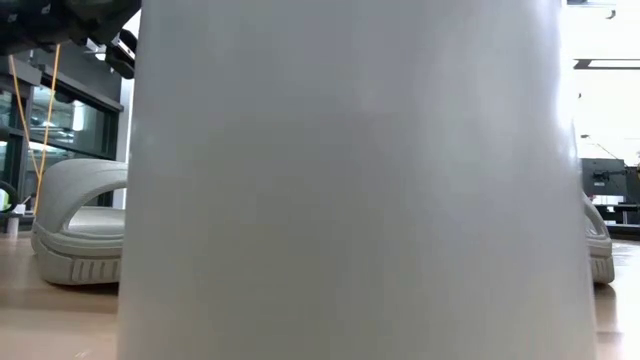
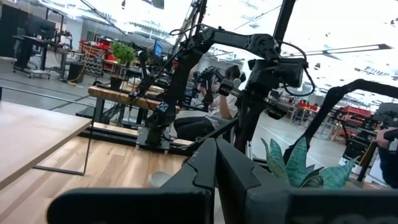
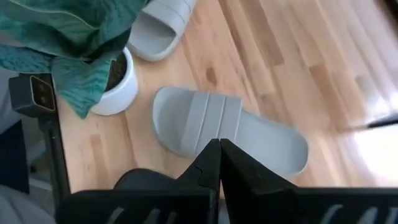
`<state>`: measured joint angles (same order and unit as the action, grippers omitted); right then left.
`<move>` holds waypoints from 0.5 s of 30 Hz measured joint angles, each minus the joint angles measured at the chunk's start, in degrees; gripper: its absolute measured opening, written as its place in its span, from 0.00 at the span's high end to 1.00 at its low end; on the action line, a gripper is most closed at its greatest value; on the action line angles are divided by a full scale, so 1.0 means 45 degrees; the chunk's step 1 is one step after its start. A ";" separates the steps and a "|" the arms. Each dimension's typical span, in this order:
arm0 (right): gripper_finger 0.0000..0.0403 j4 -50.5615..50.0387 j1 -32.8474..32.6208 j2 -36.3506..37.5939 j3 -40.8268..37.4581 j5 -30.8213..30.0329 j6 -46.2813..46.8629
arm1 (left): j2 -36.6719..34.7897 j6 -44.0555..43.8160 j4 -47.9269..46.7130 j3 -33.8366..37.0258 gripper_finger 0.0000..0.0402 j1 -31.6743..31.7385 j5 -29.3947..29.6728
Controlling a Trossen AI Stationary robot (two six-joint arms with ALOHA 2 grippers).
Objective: Pick and place slides into the shelf
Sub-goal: Put the right black slipper on the shelf
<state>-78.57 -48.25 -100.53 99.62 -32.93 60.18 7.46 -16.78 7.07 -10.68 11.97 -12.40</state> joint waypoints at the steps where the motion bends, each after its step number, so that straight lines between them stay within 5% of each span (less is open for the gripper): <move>1: 1.00 -0.0141 -0.0039 -0.0091 0.0022 0.0225 0.0289 | 0.0000 0.0000 0.0002 0.0000 1.00 -0.0001 0.0003; 15: 1.00 -0.1559 -0.0727 -0.0612 -0.0056 0.2456 0.4007 | 0.0000 -0.0004 0.0005 0.0000 1.00 0.0000 0.0000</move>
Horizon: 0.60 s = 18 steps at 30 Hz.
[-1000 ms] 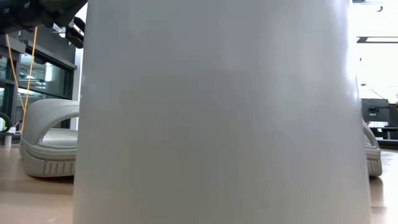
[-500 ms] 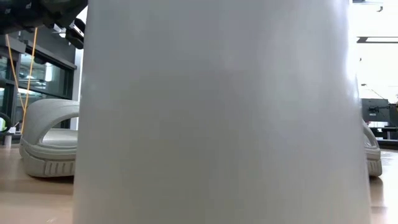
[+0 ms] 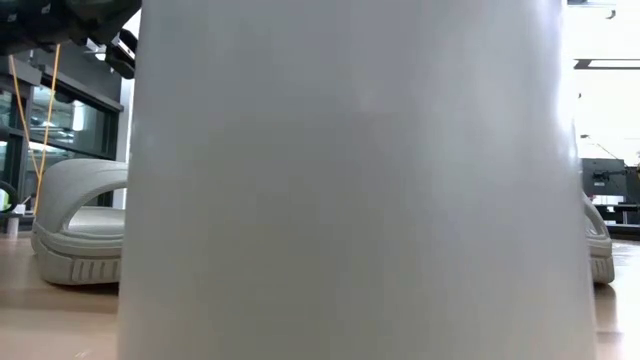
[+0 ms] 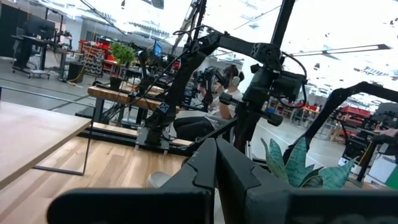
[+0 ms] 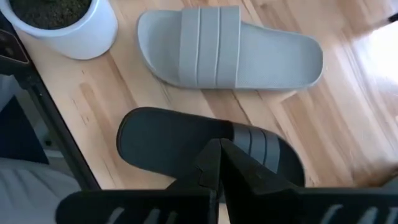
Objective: Pick and place slides into the shelf
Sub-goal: Put the right black slipper on the shelf
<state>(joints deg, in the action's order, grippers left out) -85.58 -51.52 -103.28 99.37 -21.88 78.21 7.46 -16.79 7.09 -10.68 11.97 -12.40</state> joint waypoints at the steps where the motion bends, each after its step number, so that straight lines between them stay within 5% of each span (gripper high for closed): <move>1: 1.00 0.0015 -0.0021 -0.0011 0.0000 0.0064 0.0006 | 0.0000 -0.0001 0.0000 0.0000 1.00 -0.0001 0.0000; 18: 1.00 0.0389 0.0019 -0.1923 -0.0010 0.3745 -0.0243 | 0.0000 0.0004 0.0005 0.0000 1.00 -0.0001 0.0005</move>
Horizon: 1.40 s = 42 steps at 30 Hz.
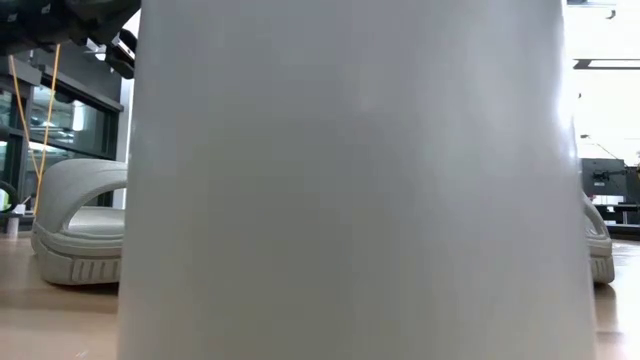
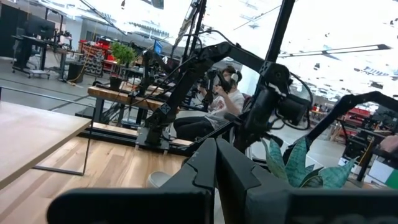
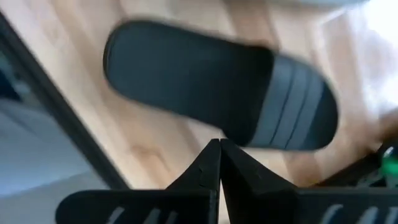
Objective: Pick and place slides into the shelf
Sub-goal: Put the right black slipper on the shelf
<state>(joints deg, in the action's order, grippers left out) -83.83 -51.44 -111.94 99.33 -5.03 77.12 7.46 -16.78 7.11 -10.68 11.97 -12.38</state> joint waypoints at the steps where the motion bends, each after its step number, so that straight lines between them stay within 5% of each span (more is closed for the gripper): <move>1: 1.00 0.0192 0.0004 -0.0047 0.0000 0.0201 -0.0036 | 0.0000 0.0000 0.0000 0.0000 1.00 0.0005 0.0021; 10: 1.00 0.2688 0.0330 -0.0059 0.0000 -0.0266 -0.2215 | 0.0000 0.0335 0.0000 0.0000 1.00 0.0001 0.0335; 16: 1.00 0.2307 0.0373 -0.0056 -0.0049 -0.1977 -0.2302 | 0.0000 0.0335 0.0001 0.0000 1.00 0.0005 0.0335; 23: 0.98 0.1930 0.0281 -0.0059 -0.1216 -0.0905 -0.1722 | 0.0005 0.0335 0.0000 0.0000 1.00 0.0000 0.0335; 31: 0.74 0.1948 0.0257 -0.0059 -0.2113 0.0075 -0.1785 | 0.0000 0.0335 0.0000 0.0000 1.00 0.0005 0.0335; 42: 0.47 0.0654 0.0262 -0.0059 -0.2113 -0.1192 -0.1568 | 0.0000 0.0330 0.0000 0.0000 1.00 0.0004 0.0334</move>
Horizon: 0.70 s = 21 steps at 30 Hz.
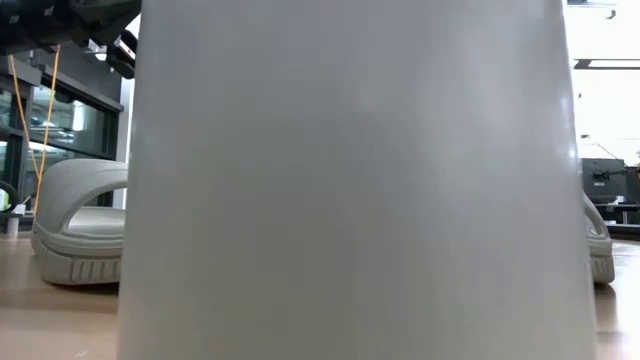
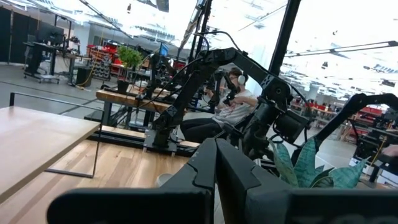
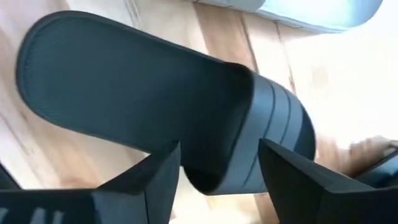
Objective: Pick and place slides into the shelf
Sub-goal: Put the right black slipper on the shelf
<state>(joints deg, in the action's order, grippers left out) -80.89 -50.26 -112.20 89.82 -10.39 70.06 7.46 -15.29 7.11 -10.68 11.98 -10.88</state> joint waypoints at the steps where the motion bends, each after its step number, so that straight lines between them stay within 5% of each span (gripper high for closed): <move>1: 0.47 -0.0120 0.0000 0.0000 0.0000 -0.0056 0.0000 | 0.0000 0.0000 0.0000 0.0000 1.00 -0.0004 -0.0004; 21: 0.45 -0.1434 0.0000 -0.1258 0.0000 -0.0214 -0.0146 | 0.0000 0.0000 -0.0010 0.0000 1.00 0.0001 -0.0004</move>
<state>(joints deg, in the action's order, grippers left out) -87.34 -50.26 -117.86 89.82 -11.35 69.41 7.46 -15.29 7.07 -10.68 11.99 -10.90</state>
